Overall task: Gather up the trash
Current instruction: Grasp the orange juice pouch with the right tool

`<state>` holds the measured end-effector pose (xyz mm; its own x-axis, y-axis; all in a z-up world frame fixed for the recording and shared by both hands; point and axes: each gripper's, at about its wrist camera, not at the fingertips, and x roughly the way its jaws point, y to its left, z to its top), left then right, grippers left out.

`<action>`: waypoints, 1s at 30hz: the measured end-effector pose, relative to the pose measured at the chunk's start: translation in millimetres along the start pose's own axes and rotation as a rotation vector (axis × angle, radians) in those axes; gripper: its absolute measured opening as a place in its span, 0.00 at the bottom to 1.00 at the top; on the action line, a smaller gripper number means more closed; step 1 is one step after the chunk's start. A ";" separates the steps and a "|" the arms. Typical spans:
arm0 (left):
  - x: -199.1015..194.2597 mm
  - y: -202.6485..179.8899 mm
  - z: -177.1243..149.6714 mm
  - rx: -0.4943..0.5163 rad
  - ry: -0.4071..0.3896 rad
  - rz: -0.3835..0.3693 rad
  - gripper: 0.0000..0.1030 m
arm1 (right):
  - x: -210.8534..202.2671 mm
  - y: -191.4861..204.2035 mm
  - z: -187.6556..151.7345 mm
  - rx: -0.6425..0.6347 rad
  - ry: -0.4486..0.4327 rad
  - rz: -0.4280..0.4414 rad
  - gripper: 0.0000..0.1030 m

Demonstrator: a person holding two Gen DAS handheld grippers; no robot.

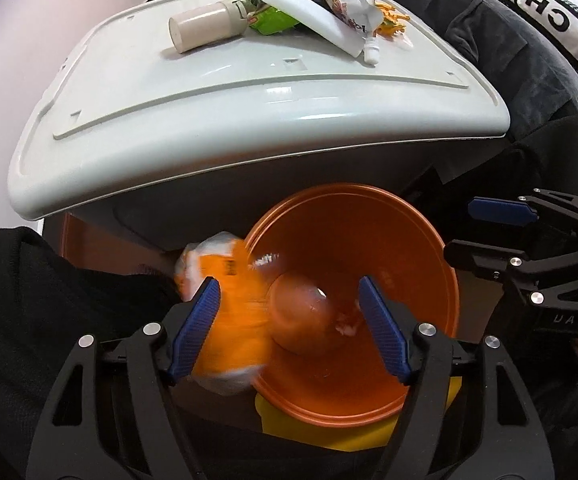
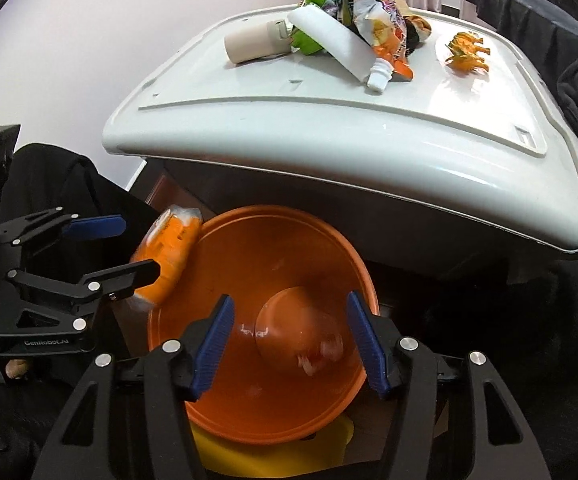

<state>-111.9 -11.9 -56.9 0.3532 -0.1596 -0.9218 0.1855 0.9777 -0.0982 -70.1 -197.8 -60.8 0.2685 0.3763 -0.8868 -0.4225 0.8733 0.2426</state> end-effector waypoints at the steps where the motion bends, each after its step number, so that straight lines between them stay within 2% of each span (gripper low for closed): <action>1: -0.2 0.9 -0.3 -0.004 0.000 -0.001 0.68 | 0.5 -0.5 0.4 0.004 -0.001 0.000 0.56; 6: -2.5 6.2 -2.2 -0.025 -0.001 -0.019 0.68 | 0.4 -3.4 -0.2 0.018 -0.001 0.004 0.56; 12: -12.0 15.3 -3.4 -0.069 -0.038 -0.057 0.68 | 0.9 -7.8 -0.3 0.040 -0.003 0.010 0.56; 19: -26.0 21.7 5.8 -0.096 -0.083 -0.054 0.68 | -5.0 -10.4 4.6 0.040 -0.015 0.017 0.56; 24: -32.2 28.5 30.6 -0.134 -0.126 -0.080 0.68 | -17.8 -18.8 35.0 0.022 -0.069 0.004 0.56; 30: -37.5 32.2 85.9 -0.138 -0.239 -0.045 0.68 | -42.2 -39.0 112.8 -0.013 -0.211 -0.074 0.56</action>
<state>-40.5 13.8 6.7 0.5570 -0.2144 -0.8024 0.0846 0.9757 -0.2020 32.7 -212.8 11.5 0.4741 0.3691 -0.7994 -0.4057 0.8973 0.1737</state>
